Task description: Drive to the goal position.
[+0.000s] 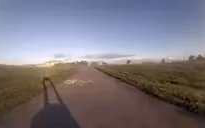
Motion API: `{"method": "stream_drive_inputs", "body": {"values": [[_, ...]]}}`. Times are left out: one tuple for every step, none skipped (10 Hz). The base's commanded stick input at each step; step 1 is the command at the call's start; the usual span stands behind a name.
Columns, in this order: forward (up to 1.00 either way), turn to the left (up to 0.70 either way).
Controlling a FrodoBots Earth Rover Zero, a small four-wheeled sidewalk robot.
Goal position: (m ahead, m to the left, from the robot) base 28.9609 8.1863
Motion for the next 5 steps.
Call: {"method": "stream_drive_inputs", "body": {"values": [[0.7, 0.0], [0.7, 0.0], [0.7, 0.0], [0.7, 0.0], [0.7, 0.0]]}}
